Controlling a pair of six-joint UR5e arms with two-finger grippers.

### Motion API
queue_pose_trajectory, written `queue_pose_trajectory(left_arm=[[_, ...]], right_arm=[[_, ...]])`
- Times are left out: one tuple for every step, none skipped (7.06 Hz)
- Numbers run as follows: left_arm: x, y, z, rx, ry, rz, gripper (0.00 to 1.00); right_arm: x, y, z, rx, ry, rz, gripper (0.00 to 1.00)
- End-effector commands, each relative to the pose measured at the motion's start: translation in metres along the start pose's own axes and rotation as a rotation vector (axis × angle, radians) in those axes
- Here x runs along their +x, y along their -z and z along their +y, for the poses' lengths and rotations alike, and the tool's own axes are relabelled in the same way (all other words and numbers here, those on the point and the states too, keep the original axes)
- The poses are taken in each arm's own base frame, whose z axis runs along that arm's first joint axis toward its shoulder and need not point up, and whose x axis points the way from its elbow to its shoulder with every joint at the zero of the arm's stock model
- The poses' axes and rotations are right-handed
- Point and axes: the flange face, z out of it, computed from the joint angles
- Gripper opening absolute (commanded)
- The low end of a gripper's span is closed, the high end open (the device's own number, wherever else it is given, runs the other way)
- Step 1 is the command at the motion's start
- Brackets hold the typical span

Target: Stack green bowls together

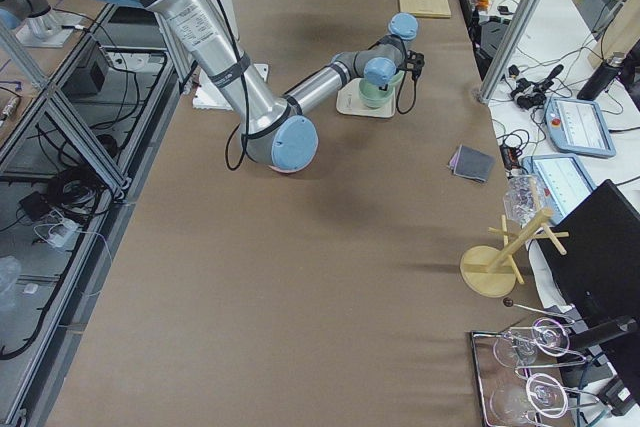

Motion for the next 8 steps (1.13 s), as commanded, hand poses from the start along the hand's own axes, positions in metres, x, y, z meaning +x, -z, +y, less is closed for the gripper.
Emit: queue_pose_trajectory(left_arm=[[-0.002, 0.004, -0.001, 0.008, 0.005, -0.001, 0.98], [-0.002, 0.004, -0.001, 0.008, 0.005, -0.001, 0.98], [-0.003, 0.008, -0.002, 0.014, 0.008, -0.001, 0.98], [-0.007, 0.013, -0.003, 0.012, 0.023, 0.010, 0.98], [-0.022, 0.029, -0.007, 0.009, 0.068, 0.034, 0.98], [-0.037, 0.035, -0.007, 0.017, 0.065, 0.026, 0.98], [-0.064, 0.044, -0.005, -0.018, 0.062, 0.012, 0.98], [-0.096, 0.063, -0.001, -0.032, 0.029, -0.009, 0.98]], right_arm=[[-0.002, -0.004, 0.004, -0.006, -0.020, 0.001, 0.48], [0.000, -0.004, 0.006, 0.002, -0.026, 0.003, 0.99], [-0.001, 0.005, 0.006, 0.011, -0.024, -0.009, 1.00], [0.022, 0.032, -0.011, 0.035, -0.047, -0.013, 1.00], [0.073, 0.071, -0.031, 0.055, -0.073, -0.019, 1.00], [0.153, 0.121, -0.056, 0.110, -0.050, -0.003, 1.00], [0.249, 0.164, -0.057, 0.150, 0.061, 0.030, 1.00], [0.341, 0.188, -0.056, 0.156, 0.149, 0.072, 1.00]])
